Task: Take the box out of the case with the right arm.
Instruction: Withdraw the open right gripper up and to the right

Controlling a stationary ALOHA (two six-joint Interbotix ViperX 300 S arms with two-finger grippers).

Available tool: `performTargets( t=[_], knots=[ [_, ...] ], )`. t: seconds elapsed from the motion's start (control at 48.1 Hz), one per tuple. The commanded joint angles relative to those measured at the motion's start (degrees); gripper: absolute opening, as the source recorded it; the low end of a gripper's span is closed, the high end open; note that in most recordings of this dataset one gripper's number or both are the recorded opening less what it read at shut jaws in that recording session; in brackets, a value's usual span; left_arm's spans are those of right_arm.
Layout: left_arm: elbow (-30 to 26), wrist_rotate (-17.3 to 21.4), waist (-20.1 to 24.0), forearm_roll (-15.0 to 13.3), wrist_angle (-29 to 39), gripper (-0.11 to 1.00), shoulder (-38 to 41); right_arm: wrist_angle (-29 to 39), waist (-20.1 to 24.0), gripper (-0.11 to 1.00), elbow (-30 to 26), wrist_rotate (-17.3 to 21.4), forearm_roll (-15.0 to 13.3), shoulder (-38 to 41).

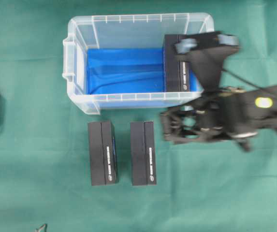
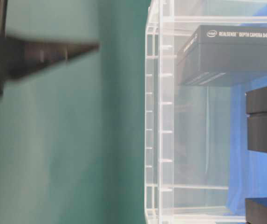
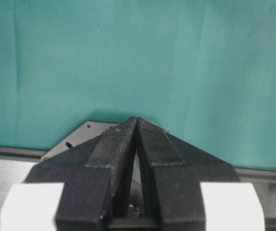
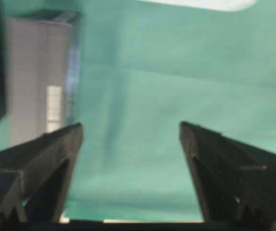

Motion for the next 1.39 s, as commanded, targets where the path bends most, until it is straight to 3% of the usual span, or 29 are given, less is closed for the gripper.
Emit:
performTargets(
  t=[0.0,0.208,0.457,0.915,1.102,1.372],
  knots=[
    [-1.41,-0.09,0.09,0.09,-0.35,0.00,0.44,-0.88,1.32,0.84,4.31,1.41,-0.18,-5.80],
    [-1.41,-0.09,0.09,0.09,-0.35,0.00,0.62,-2.55,4.39,0.84,15.38,6.50,-0.18,-15.73],
    [-1.32,-0.09,0.09,0.09,-0.35,0.00,0.62,-2.11,7.29,0.84,23.47,9.67,0.18,-23.73],
    [-1.14,-0.09,0.09,0.09,-0.35,0.00,0.53,-2.29,6.59,0.84,25.40,9.76,-1.67,-25.14],
    [-1.14,-0.09,0.00,0.00,-0.35,0.00,0.53,-2.29,0.88,0.84,26.10,4.83,-3.08,-25.75],
    [-1.14,-0.09,0.09,0.09,-0.35,0.00,0.62,-5.45,-12.04,0.84,27.86,-8.53,-2.90,-26.89]
  ],
)
